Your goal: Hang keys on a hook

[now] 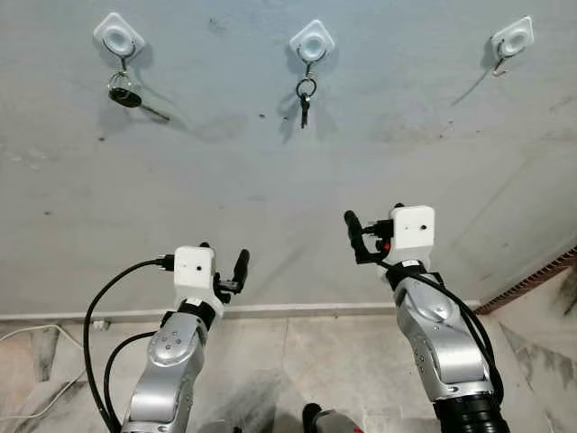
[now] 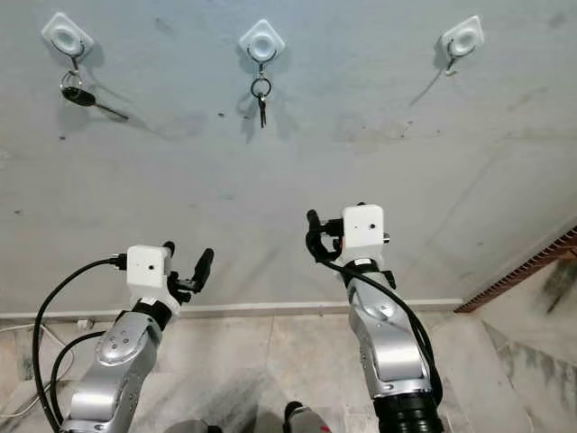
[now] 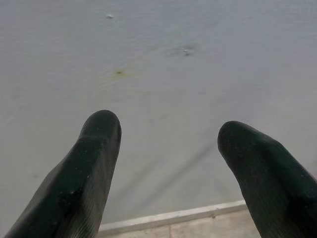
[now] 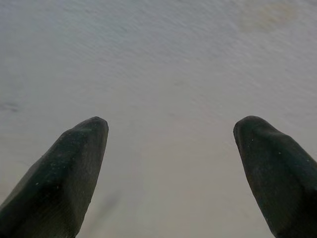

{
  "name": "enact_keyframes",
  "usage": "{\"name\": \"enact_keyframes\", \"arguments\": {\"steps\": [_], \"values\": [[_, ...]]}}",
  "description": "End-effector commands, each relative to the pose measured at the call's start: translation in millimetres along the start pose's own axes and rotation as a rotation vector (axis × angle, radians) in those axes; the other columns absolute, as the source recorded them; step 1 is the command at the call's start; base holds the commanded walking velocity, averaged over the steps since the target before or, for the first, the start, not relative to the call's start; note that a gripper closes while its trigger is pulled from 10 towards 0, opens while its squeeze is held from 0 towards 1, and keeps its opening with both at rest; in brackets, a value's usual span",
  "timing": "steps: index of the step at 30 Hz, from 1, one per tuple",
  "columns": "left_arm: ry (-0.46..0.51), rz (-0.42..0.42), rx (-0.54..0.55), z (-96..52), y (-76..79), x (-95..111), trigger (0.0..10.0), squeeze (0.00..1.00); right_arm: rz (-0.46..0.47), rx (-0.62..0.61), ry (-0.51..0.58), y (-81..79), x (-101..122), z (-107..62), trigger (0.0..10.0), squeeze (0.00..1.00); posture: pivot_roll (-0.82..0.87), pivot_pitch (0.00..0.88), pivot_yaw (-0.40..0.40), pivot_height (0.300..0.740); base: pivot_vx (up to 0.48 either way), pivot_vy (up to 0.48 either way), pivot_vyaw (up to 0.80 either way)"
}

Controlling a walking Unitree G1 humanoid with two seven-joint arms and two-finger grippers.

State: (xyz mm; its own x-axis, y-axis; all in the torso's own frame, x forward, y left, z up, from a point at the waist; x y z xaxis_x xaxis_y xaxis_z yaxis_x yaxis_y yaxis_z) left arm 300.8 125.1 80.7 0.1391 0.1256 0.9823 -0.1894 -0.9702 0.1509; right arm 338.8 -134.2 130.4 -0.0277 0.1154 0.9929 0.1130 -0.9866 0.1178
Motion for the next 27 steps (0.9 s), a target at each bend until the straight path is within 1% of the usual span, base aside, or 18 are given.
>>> {"name": "enact_keyframes", "arguments": {"steps": [1, 16, 27], "values": [[-0.017, 0.011, 0.015, -3.4, -3.9, -3.2, 10.0, 0.0, 0.007, 0.006, -0.02, -1.6, -4.5, -0.2, 10.0, 0.0, 0.03, 0.146, 0.007, 0.74, 0.0, 0.0, 0.0], [-0.016, 0.024, 0.03, -2.9, -7.9, -1.6, 10.0, 0.0, 0.002, 0.018, -0.029, -3.2, -7.1, 1.1, 10.0, 0.0, 0.04, 0.145, 0.005, 0.74, 0.0, 0.0, 0.0], [-0.024, 0.027, 0.034, -1.5, -8.6, -3.0, 10.0, 0.0, 0.011, 0.017, -0.031, -2.6, -8.5, 0.5, 10.0, 0.0, 0.04, 0.144, 0.007, 0.74, -0.271, 0.0, 0.0]]}}
Point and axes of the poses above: a point about 5 cm out from each wrist's last joint towards the gripper, its own z axis pointing out of the wrist towards the gripper, its own x axis along the axis of the wrist's last joint, y = z × x, the point moved 3 cm from there along z, pointing out of the wrist towards the gripper, and after that the axes turned 5 degrees about -z, right-handed, at the moved point
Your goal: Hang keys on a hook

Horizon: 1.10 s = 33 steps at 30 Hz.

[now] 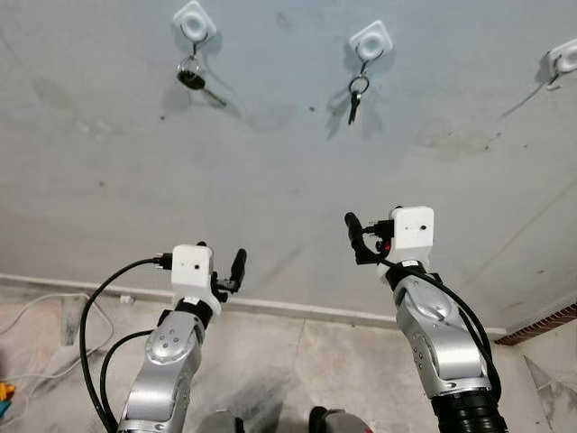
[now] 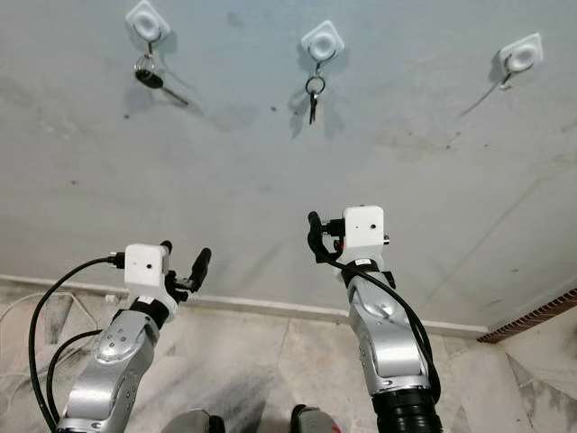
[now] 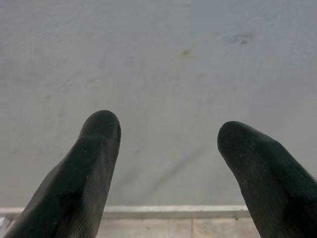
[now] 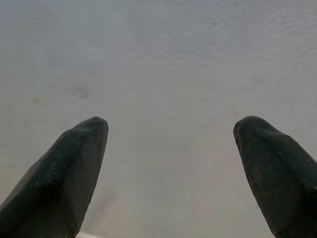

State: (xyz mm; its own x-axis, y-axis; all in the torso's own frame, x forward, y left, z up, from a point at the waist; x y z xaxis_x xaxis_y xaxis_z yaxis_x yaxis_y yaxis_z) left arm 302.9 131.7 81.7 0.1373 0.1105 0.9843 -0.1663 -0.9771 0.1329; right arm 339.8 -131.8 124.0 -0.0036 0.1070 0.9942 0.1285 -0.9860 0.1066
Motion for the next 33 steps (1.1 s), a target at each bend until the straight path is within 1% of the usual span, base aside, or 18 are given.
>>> {"name": "enact_keyframes", "arguments": {"steps": [1, 33], "values": [[-0.023, 0.013, 0.008, -1.8, -1.8, -5.0, 10.0, 0.0, 0.0, 0.002, -0.008, 0.7, -2.3, -0.5, 10.0, 0.0, 0.04, 0.144, 0.006, 0.74, -0.274, 0.0, 0.0], [-0.03, 0.011, 0.006, 0.7, -1.0, -6.0, 10.0, 0.0, -0.002, -0.012, -0.009, 4.5, -2.2, -0.1, 10.0, 0.0, 0.03, 0.145, 0.01, 0.74, -0.28, 0.0, 0.0]]}}
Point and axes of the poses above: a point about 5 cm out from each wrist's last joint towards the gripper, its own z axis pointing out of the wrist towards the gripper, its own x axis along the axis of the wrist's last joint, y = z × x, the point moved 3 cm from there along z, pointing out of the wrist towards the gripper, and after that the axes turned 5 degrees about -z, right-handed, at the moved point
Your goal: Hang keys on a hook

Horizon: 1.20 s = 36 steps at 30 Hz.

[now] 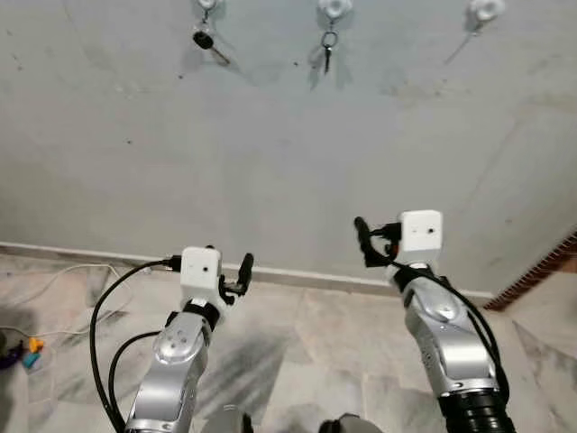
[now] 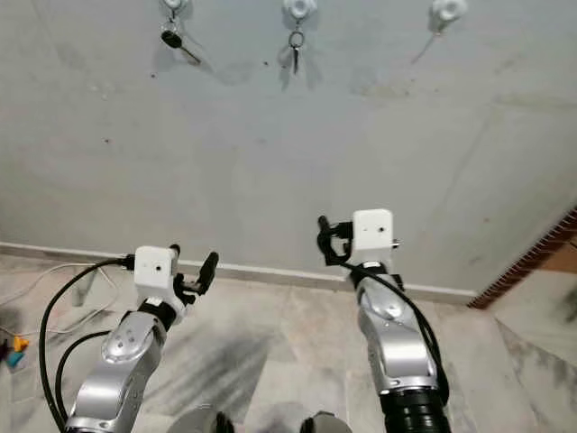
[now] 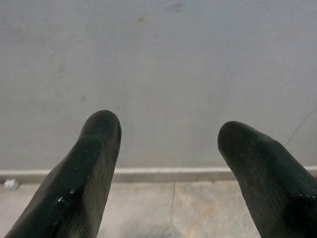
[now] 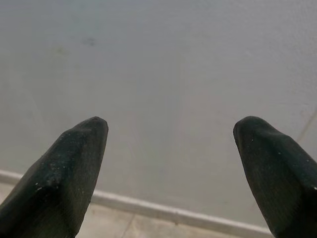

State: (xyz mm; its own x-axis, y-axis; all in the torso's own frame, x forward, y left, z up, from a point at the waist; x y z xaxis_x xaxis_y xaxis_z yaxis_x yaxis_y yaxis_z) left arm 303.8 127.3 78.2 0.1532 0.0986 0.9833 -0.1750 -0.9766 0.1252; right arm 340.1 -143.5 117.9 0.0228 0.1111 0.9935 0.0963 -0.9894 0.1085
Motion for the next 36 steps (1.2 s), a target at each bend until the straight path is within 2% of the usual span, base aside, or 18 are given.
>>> {"name": "enact_keyframes", "arguments": {"steps": [1, 21, 36], "values": [[-0.012, 0.002, 0.013, -1.5, -4.7, -2, 10.0, 0.0, -0.001, 0.02, 0.018, -6.6, 5, 0.6, 10.0, 0.0, 0.03, 0.145, 0.01, 0.74, -0.3, 0.0, 0.0], [-0.015, 0.007, 0.008, -0.6, -2.0, -4, 10.0, 0.0, -0.006, 0.022, 0.01, -4.3, 4, -1.7, 10.0, 0.0, 0.02, 0.146, 0.008, 0.74, -0.291, 0.0, 0.0], [0.01, 0.011, -0.001, 6.1, -1.4, 6, 10.0, 0.0, -0.054, 0.019, 0.066, -2.5, 18, -3.9, 10.0, 0.0, 0.01, 0.14, 0.008, 0.74, -0.292, 0.0, 0.0]]}}
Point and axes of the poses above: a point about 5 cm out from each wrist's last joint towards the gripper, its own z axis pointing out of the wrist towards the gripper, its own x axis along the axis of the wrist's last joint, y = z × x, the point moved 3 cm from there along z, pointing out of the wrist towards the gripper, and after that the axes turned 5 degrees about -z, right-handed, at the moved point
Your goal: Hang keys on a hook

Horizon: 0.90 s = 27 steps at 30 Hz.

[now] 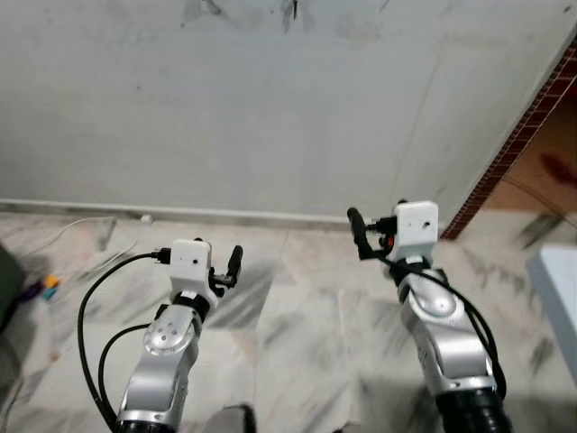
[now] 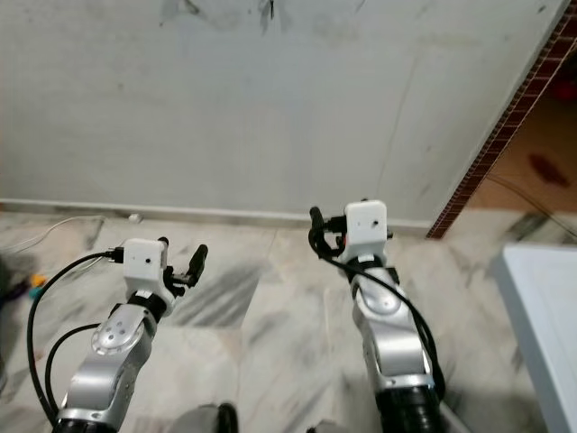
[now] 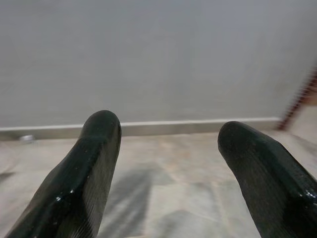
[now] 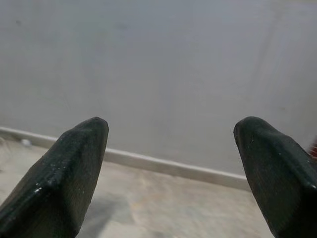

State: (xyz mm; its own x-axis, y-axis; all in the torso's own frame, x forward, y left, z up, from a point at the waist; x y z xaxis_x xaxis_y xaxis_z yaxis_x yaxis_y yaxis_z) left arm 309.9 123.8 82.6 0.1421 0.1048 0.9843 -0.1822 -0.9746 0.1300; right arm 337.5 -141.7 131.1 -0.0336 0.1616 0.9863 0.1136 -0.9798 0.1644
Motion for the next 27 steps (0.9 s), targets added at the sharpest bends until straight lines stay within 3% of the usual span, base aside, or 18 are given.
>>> {"name": "enact_keyframes", "arguments": {"steps": [1, 21, 27], "values": [[-0.002, 0.015, 0.006, 0.2, -4.6, 1.1, 10.0, 0.0, 0.0, 0.001, 0.017, -1.8, 4.8, -1.1, 10.0, 0.0, 0.01, 0.14, 0.008, 0.74, -0.315, 0.0, 0.0], [-0.008, 0.015, 0.0, 2.2, -5.1, 0.9, 10.0, 0.0, -0.012, -0.028, 0.036, 2.2, 10.1, -1.0, 10.0, 0.0, -0.01, 0.143, 0.023, 0.74, -0.324, 0.0, 0.0], [-0.002, 0.019, 0.0, 2.3, -4.9, 2.3, 10.0, 0.0, 0.002, -0.026, 0.041, 0.0, 10.1, -1.1, 10.0, 0.0, 0.0, 0.143, 0.023, 0.74, 0.0, 0.0, 0.0]]}}
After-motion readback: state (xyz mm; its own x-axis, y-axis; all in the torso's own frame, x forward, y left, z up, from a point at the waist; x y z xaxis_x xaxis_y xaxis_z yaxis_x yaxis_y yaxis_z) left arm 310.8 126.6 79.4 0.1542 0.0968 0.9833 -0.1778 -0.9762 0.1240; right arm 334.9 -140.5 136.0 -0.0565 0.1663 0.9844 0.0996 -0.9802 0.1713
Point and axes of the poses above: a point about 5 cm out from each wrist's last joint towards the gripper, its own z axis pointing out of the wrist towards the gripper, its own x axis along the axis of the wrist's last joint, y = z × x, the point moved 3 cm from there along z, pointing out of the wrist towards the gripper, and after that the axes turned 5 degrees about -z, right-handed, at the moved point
